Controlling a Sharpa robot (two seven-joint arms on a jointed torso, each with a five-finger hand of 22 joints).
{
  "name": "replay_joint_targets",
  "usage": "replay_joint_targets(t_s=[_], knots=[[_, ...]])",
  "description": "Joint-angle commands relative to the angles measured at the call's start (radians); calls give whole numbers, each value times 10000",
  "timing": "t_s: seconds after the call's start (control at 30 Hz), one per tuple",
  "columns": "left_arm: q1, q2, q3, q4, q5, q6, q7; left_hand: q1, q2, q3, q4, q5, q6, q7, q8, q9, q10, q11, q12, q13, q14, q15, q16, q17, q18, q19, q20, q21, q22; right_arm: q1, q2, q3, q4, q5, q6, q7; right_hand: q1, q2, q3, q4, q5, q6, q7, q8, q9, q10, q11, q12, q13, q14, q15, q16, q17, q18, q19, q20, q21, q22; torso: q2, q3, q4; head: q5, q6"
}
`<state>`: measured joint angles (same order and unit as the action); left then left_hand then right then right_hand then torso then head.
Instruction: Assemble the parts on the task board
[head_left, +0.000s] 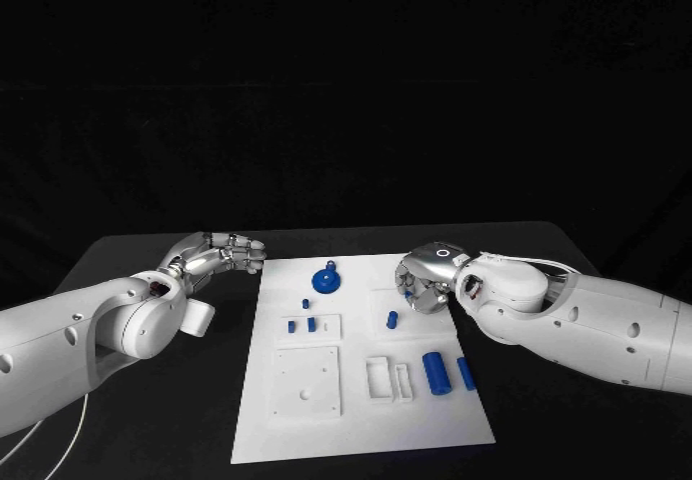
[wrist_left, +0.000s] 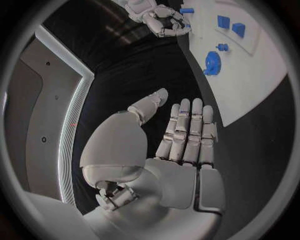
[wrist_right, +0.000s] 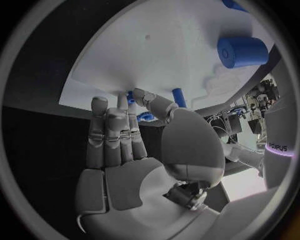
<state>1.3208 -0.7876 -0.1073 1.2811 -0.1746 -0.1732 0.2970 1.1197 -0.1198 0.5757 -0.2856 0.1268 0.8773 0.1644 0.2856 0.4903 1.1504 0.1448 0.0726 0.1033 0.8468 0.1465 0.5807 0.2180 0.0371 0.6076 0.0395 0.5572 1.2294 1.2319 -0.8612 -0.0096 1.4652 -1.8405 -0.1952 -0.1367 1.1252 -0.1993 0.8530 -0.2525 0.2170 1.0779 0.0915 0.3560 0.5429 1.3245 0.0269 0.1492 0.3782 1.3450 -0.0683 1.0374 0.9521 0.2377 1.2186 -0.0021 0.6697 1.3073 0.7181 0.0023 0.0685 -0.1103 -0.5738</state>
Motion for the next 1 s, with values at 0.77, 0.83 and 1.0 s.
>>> replay_joint_targets(t_s=[0.77,0.83,1.0], knots=[[8,57,10,-12,113,76,115,-18,126,-49,-3,66,-14,-31,76,-15,-60,9,-38,-25,69,-4,-89,31,171,-5,61,-76,18,207,-217,509,485,1413,523,428,-2,-113,97,38,90,62,-18,28,55,146,-28,30,73,-144,-188,94,-14,241,69,-23,47,101,-5,-3,-10,57,63],[8,71,10,-13,132,71,116,-18,126,-49,-4,66,-15,-31,76,-15,-60,9,-37,-26,69,-4,-91,32,171,-6,61,-77,19,207,-254,546,631,1441,421,458,-6,-104,97,43,103,60,-17,26,59,144,-27,28,80,-145,-188,96,-14,241,69,-24,47,102,-9,-10,-14,87,71],[8,100,10,-8,153,53,123,-17,129,-49,-4,69,-15,-31,78,-16,-61,9,-36,-29,71,-4,-97,37,171,-5,61,-80,21,207,-240,584,1033,1885,-52,675,-14,-93,91,48,121,54,-15,22,66,139,-26,23,91,-149,-186,100,-16,241,70,-28,48,104,-29,-19,-3,225,104]])
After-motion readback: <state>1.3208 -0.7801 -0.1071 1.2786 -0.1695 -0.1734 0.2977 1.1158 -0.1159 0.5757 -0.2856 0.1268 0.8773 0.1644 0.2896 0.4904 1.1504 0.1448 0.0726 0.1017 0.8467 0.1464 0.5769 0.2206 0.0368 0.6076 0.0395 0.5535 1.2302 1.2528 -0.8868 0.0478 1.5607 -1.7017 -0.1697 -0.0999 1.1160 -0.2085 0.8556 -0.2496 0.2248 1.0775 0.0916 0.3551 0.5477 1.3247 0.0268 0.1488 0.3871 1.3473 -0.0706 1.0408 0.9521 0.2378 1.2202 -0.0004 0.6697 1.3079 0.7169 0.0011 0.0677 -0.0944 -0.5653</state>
